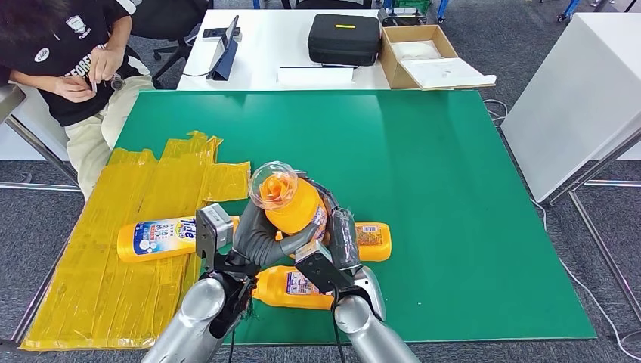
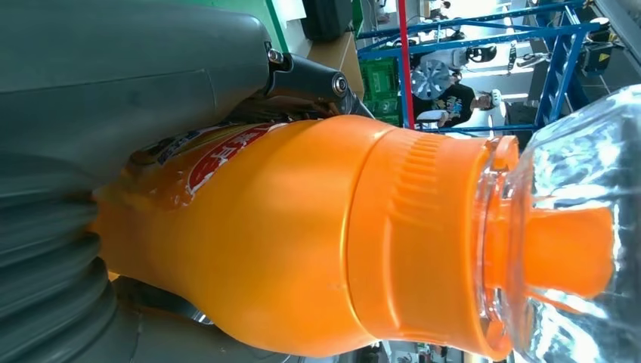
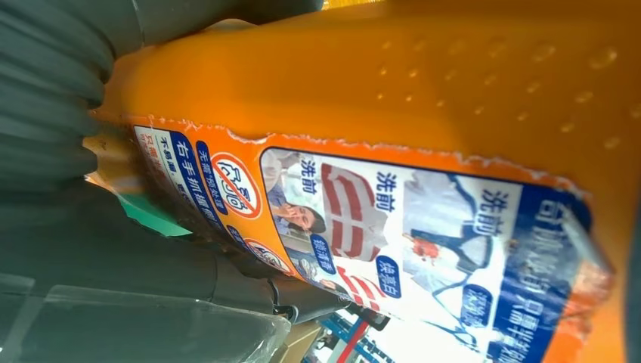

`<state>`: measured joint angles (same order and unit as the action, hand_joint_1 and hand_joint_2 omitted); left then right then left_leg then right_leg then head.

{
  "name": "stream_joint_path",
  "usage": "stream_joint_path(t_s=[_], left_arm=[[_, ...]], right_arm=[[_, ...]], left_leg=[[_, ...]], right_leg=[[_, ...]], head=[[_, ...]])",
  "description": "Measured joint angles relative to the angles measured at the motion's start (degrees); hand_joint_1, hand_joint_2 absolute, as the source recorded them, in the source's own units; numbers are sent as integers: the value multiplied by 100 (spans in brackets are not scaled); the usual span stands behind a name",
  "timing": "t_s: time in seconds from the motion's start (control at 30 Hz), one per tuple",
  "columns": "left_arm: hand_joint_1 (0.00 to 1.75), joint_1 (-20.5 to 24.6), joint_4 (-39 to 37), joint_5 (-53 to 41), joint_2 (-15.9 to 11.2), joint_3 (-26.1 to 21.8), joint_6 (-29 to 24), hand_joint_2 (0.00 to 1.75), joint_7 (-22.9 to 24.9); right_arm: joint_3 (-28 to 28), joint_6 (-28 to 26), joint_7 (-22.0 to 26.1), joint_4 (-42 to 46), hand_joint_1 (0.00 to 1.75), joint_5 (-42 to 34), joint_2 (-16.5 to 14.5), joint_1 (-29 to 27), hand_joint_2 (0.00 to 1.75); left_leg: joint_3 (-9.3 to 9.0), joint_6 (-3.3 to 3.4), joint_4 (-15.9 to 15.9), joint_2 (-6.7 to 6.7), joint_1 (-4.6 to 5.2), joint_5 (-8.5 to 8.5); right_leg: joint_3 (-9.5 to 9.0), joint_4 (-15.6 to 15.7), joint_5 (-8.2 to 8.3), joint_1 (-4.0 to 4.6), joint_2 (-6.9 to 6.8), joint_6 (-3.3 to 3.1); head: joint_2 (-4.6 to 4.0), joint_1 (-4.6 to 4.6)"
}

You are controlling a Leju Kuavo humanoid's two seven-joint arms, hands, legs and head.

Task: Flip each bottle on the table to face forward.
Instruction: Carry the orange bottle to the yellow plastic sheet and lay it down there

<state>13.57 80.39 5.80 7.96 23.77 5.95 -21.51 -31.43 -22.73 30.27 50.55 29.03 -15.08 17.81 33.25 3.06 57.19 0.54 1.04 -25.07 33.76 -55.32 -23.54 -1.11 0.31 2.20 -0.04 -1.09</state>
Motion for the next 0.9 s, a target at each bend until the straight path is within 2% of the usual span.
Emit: stream_joint_path(t_s=[0.07,0.3,0.5,0.67,0.9], left_arm=[[175,-19,10,39,0,-22,19,175,-40],[175,-175,280,136,0,-243,-32,175,-221],[175,-306,436,-38,-13,-747,-528,175,-371],[175,-422,451,-420,-48,-1239,-1133,175,-540],[175,-592,543,-1595,-92,-1651,-2359,175,-781]], right_arm=[[0,-7,8,23,2,14,0,-10,175],[0,-19,-31,682,0,67,113,-344,175],[3,-19,-120,1764,0,119,388,-851,175],[3,-105,-106,2703,0,98,673,-1251,175],[2,-379,-41,3525,0,66,971,-1620,175]], left_leg=[[0,0,0,0,0,0],[3,0,0,0,0,-1],[4,0,0,0,0,-2],[4,0,-1,0,0,-1],[4,0,-1,1,0,-2]], right_leg=[[0,0,0,0,0,0],[2,0,0,0,0,0],[3,1,-1,0,0,0],[3,1,-1,0,0,0],[3,1,-1,0,0,0]], head=[[0,0],[0,0],[-1,0],[1,0],[1,-1]])
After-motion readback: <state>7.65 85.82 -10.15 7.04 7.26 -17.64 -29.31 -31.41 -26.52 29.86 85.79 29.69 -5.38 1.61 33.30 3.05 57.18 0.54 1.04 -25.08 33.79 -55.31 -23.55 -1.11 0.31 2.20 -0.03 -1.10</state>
